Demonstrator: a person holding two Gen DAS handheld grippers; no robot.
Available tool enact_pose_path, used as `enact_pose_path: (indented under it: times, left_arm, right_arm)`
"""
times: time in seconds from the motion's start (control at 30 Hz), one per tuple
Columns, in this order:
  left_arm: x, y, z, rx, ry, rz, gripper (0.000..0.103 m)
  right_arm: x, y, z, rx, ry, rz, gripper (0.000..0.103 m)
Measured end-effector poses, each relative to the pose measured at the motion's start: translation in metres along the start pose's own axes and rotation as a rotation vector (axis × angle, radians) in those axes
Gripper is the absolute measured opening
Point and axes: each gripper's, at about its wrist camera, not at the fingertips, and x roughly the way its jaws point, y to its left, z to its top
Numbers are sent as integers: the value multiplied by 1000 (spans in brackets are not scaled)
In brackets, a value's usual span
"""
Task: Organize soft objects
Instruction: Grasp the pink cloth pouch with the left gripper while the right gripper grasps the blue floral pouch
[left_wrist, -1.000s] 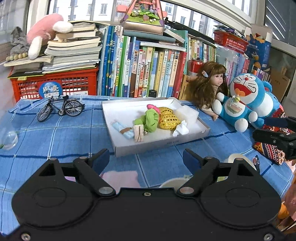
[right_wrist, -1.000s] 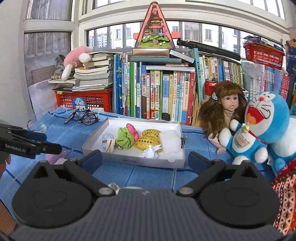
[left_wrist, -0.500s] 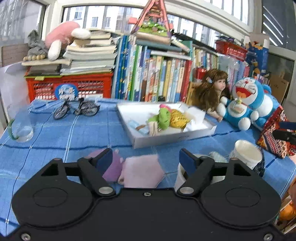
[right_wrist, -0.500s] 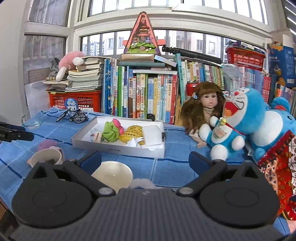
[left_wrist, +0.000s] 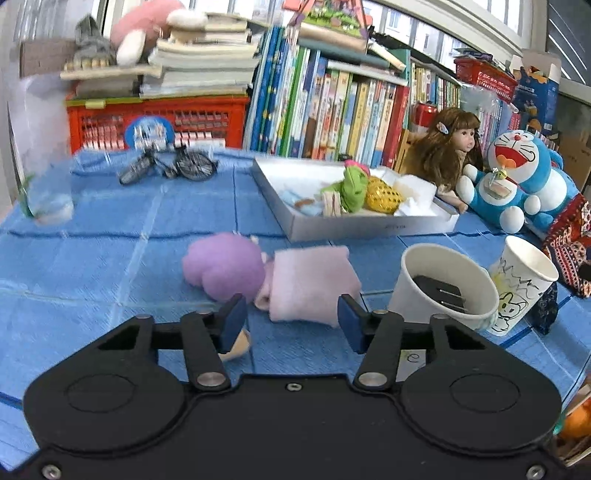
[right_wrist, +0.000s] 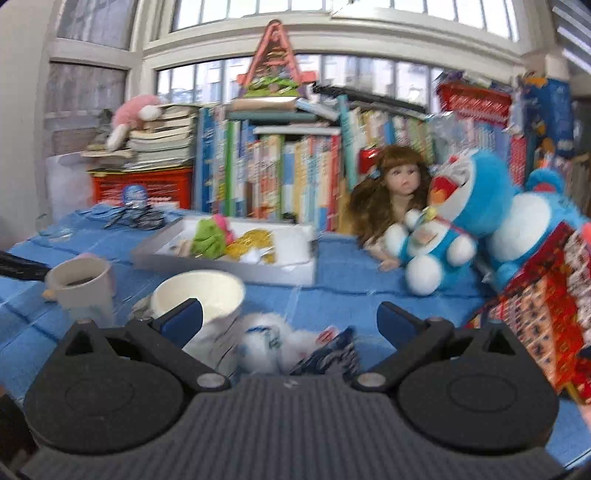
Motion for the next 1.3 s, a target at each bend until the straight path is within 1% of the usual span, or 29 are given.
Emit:
enact_pose_path:
  times: [0.07,0.13,0.3,0.43,0.57,0.7,0.8,0.83,0.87,0.9,0.97,1.0,1.07,1.17,1.27,1.3]
  left_arm:
    - [6,-1,-2,-14,7,-14,48]
    - [13,-4,-2,-8,9,-4,48]
    - [27,-10,0,2,14,7,48]
    - [39,-10,1,-8,27,39,49]
    - [48,-3,1,-51,40,39,52]
    - [53,-1,2,-59,43,44,54]
    - [56,1,2,-68,46,40,53]
    - [58,1,1,-71,55,39,45]
    - [60,1,1,-76,74,42,31]
    - [61,0,0,-80,87,54,29]
    - [59,-4,1,-68,79,68,22]
    - [58,-5,1,-62,73,69,21]
    - [53,-6,1,-58,63,66,18]
    - [43,-8,0,-53,55,54,17]
    - [31,-9,-3,-49,50,47,16]
    - [26,-9,-4,-42,49,44,16]
  right_arm:
    - [0,2,-5,-17,17,12,103]
    - [1,4,-11,-39,34,19,103]
    - [10,6,-24,-42,86,20,96]
    - [21,5,-33,-30,129,0,89]
    - [31,4,-39,-40,147,-35,87]
    - [38,1,-41,-41,157,-73,87]
    - [43,-3,-43,-25,165,-73,86]
    - [44,-4,-44,-16,173,-70,73]
    - [46,-4,-44,-4,182,-65,60]
    - [47,-4,-44,6,191,-68,58]
    - [44,-2,-43,1,191,-81,47]
    - [42,-1,-43,-1,188,-86,44]
    - [36,0,-41,4,178,-93,32]
    - [26,0,-37,21,163,-87,26]
    - [18,1,-35,22,150,-71,25]
    - [15,2,-33,25,151,-50,25]
